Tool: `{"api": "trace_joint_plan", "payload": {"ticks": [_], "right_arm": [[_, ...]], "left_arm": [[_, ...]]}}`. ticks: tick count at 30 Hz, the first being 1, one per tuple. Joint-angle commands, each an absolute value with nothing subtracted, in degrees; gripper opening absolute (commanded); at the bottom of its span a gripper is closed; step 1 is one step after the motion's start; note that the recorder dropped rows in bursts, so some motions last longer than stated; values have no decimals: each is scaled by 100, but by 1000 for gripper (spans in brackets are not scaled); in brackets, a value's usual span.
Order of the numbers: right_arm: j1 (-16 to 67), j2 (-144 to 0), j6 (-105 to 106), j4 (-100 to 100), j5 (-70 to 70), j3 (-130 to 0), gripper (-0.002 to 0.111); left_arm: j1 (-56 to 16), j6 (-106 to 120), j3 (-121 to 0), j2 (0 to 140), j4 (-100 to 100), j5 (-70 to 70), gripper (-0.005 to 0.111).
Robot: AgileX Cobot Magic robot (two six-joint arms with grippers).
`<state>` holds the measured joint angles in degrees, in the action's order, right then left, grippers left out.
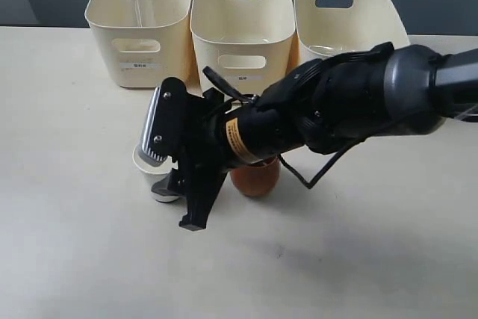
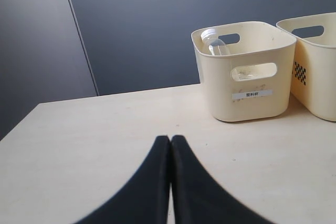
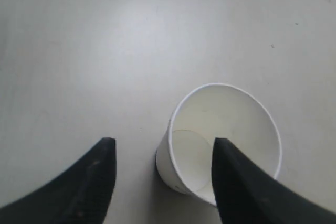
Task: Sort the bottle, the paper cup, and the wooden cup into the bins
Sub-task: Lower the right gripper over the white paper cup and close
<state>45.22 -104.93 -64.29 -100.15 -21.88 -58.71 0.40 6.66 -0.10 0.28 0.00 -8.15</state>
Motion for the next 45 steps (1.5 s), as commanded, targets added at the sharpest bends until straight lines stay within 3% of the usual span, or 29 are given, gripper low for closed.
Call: {"api": "trace_joint_plan", "payload": {"ticks": [1,19,24,45], "right_arm": [[4532,-10525,-6360,-9995,-2068,-5865,53],[4532,-10549,-6100,-9995,-2180,-6103,53],[4567,-10718,-5940,-9995,-2255,-6116,64],[4576,-11212,-5930,-9995,-2088,-6370,64]], "left_arm": [[43,658,0,0,0,-770,0],[43,658,0,0,0,-770,0],[43,658,0,0,0,-770,0],[43,658,0,0,0,-770,0]]}}
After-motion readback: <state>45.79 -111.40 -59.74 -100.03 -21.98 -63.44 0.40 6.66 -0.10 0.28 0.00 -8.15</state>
